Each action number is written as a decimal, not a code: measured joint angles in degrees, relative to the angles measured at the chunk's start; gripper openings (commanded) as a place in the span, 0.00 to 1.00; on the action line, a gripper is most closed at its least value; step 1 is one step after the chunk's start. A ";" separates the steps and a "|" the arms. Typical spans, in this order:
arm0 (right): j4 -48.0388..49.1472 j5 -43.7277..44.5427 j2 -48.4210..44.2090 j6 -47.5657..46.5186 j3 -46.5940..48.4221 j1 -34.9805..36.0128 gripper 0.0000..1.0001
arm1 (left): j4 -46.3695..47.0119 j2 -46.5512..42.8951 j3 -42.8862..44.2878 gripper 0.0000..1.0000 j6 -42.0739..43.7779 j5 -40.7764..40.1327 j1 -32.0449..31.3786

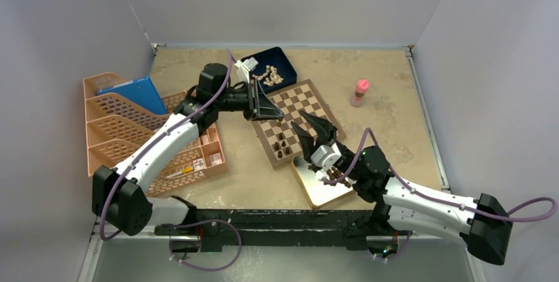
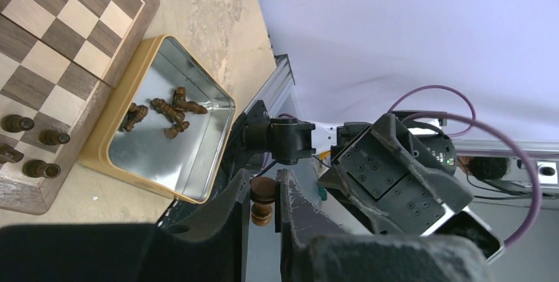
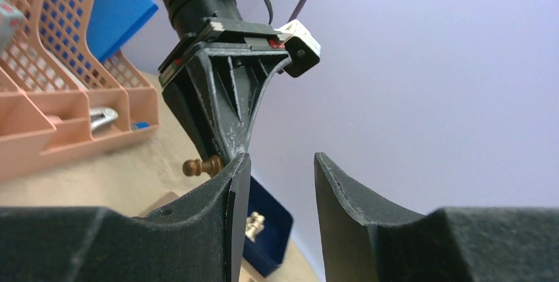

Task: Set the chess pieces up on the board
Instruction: Place the chess piece on the chessboard, then pick up the chess piece from the storage box.

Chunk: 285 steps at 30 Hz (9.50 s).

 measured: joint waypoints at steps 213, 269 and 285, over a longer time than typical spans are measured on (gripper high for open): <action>-16.79 12.83 63.89 59.89 34.36 -12.61 0.33 | -20.81 -47.34 -17.14 0.64 36.59 -46.69 2.21; -58.86 18.18 10.80 81.44 12.13 -12.61 0.46 | -20.39 -37.13 -18.25 0.69 36.57 -31.56 2.21; -69.61 19.54 16.31 93.39 11.39 -12.61 0.35 | -20.37 -41.33 -20.06 0.70 36.59 -32.09 2.21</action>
